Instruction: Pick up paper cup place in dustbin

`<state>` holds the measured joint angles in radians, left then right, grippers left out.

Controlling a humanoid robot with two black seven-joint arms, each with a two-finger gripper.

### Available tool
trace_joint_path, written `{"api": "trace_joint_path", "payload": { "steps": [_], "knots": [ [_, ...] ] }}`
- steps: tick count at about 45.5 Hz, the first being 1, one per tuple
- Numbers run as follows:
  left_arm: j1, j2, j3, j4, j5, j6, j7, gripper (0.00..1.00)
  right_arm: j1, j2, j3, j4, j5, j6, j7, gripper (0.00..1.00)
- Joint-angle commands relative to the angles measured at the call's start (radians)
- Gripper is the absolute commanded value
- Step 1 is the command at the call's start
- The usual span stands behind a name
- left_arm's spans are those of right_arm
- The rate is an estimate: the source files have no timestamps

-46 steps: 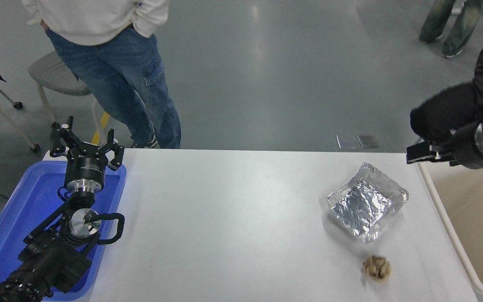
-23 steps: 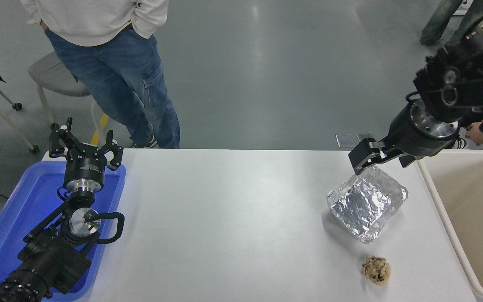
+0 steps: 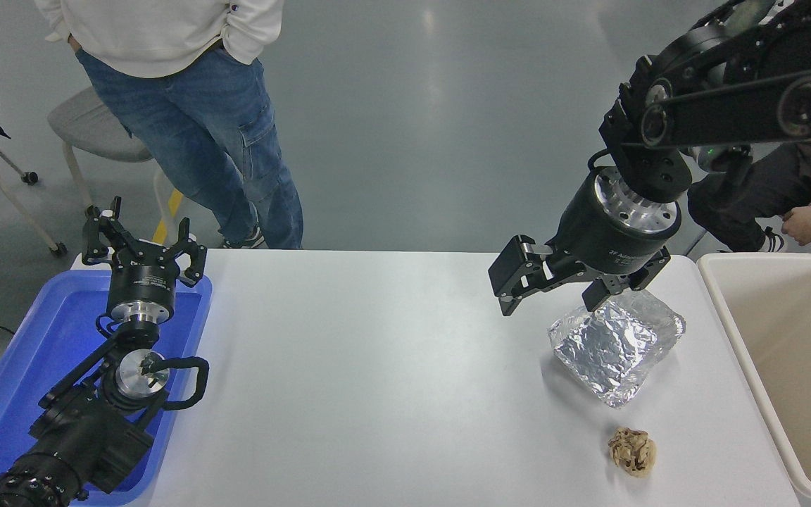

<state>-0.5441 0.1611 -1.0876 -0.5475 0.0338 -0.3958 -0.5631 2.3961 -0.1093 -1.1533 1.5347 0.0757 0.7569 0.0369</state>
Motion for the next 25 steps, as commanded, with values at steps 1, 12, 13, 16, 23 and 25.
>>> {"api": "trace_joint_path", "payload": {
  "steps": [1, 12, 13, 16, 23, 25],
  "knots": [
    [0.001, 0.0, 0.0, 0.0, 0.0, 0.0, 0.0, 0.99, 0.026, -0.042, 0.0, 0.001, 0.016, 0.029, -0.002, 1.0],
    [0.001, 0.0, 0.0, 0.001, 0.0, 0.0, 0.0, 0.99, 0.04, -0.108, -0.003, 0.001, 0.001, 0.029, -0.002, 1.0],
    [0.0, 0.0, 0.0, 0.0, 0.0, 0.0, 0.0, 0.99, 0.04, -0.113, -0.005, 0.001, 0.0, 0.029, -0.002, 1.0],
    [0.001, 0.0, 0.0, 0.0, 0.0, 0.0, 0.0, 0.99, 0.04, -0.122, -0.016, 0.001, -0.01, 0.029, -0.002, 1.0],
    [0.0, 0.0, 0.0, 0.001, 0.0, 0.0, 0.0, 0.99, 0.04, -0.153, -0.029, 0.001, -0.04, 0.029, -0.002, 1.0],
    [0.001, 0.0, 0.0, 0.0, 0.0, 0.0, 0.0, 0.99, 0.04, -0.162, -0.028, 0.001, -0.057, 0.029, -0.002, 1.0]
  ]
}}
